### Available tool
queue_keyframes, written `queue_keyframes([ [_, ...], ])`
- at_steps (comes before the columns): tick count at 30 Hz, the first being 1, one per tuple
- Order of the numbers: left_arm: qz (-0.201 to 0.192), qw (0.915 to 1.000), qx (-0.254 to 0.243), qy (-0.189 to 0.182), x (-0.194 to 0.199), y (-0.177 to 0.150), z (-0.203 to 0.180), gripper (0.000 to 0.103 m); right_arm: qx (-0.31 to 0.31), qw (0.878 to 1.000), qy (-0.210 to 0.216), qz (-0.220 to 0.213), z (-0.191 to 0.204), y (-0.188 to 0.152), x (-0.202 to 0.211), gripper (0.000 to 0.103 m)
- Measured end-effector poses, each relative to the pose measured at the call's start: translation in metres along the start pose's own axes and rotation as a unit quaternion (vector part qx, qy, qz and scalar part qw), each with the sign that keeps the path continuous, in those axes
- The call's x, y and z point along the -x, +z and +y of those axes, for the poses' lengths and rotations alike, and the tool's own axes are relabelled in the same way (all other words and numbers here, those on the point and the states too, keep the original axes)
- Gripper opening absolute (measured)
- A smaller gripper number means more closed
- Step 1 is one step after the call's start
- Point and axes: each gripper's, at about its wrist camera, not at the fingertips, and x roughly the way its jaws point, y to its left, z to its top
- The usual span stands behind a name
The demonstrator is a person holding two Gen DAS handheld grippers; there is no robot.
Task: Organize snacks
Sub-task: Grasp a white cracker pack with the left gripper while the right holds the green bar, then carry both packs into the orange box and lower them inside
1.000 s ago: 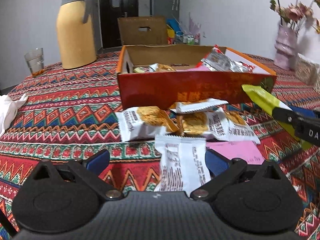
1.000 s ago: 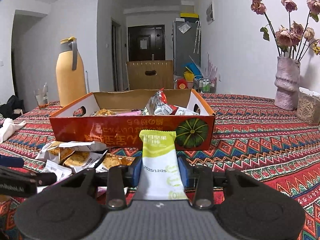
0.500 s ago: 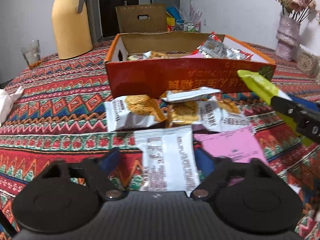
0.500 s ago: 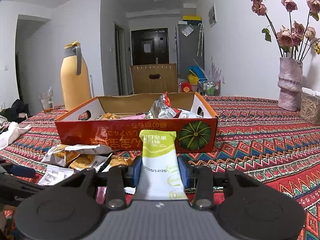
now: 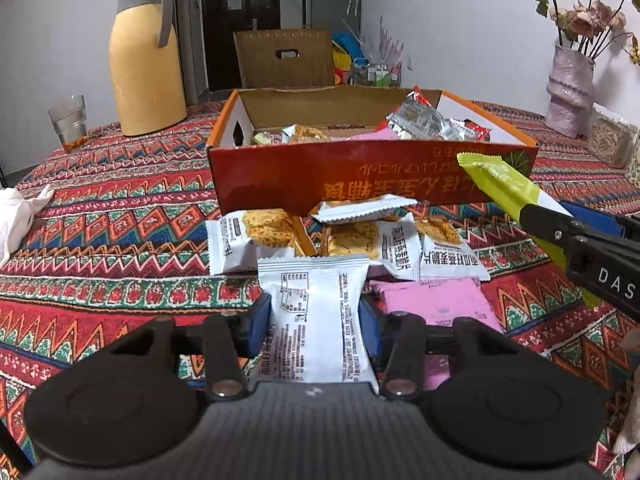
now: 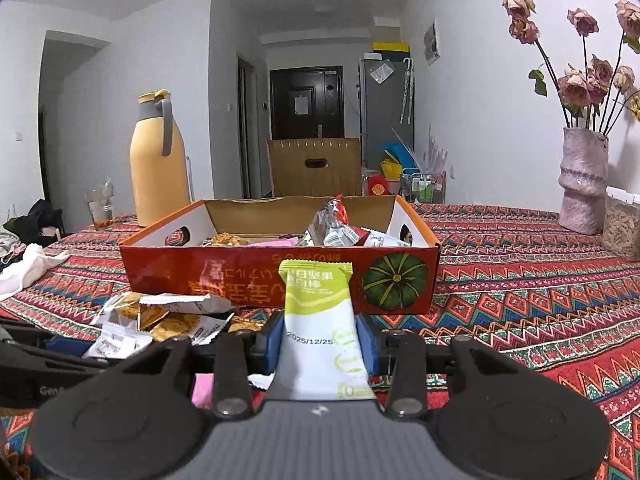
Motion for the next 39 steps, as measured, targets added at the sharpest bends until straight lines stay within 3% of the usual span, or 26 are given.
queue_keyframes([
  [22,-0.063,0.9979,0.013,0.006,0.030,0.025,0.004,0.046,-0.002,0.999,-0.005,-0.039,-0.003,0.023,0.023,0.038],
  [39,-0.111,0.9932,0.033,0.017,0.027,0.083,0.004,0.046,0.014,0.997,-0.008,-0.073,0.005,0.065,0.007,0.038],
])
